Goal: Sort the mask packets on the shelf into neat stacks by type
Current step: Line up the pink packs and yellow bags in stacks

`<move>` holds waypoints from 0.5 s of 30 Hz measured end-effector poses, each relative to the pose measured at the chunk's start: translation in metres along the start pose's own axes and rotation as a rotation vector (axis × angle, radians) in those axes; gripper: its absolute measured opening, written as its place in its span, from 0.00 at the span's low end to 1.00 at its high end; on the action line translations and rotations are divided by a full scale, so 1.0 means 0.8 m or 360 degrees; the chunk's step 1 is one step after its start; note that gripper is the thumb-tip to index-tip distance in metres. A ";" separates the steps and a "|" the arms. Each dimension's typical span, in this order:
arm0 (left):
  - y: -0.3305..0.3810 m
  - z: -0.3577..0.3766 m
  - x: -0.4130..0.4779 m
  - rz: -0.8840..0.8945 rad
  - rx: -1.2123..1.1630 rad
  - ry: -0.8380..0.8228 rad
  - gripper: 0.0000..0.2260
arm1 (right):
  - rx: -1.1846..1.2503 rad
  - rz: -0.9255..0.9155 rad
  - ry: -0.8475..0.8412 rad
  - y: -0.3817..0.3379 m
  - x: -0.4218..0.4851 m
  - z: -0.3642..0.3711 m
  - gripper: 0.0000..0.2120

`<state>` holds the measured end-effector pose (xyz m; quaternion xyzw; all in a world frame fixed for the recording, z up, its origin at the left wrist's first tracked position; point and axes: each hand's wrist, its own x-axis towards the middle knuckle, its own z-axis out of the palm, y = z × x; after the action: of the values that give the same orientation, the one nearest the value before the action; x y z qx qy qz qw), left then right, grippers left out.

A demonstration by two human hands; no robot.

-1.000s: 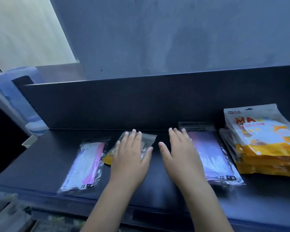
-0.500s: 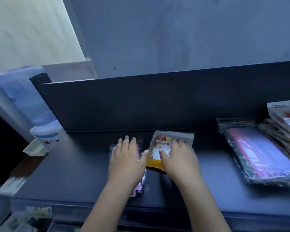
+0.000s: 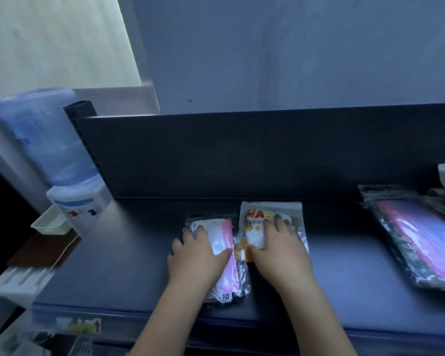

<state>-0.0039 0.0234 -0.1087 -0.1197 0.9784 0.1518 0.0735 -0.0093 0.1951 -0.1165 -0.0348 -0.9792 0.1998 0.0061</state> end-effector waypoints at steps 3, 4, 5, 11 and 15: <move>-0.009 -0.002 0.006 0.0039 -0.0040 0.0089 0.36 | -0.0002 0.0005 0.0010 -0.002 0.000 0.002 0.34; -0.011 -0.002 0.008 0.0044 -0.0048 0.0114 0.35 | -0.0041 0.0045 0.0014 -0.003 -0.001 0.003 0.35; -0.013 -0.003 0.008 0.0046 -0.0053 0.0136 0.33 | -0.0078 0.0108 0.0014 -0.005 -0.002 0.003 0.37; -0.007 -0.008 0.000 0.0007 0.0085 0.0245 0.17 | -0.0018 0.0407 -0.0045 -0.010 -0.005 0.007 0.42; 0.001 -0.001 0.001 -0.0050 0.0036 0.0148 0.27 | 0.0162 0.0359 0.0107 -0.007 -0.008 0.006 0.42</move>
<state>-0.0046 0.0240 -0.1080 -0.1412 0.9804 0.1340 0.0315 -0.0033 0.1876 -0.1188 -0.1511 -0.9569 0.2474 0.0182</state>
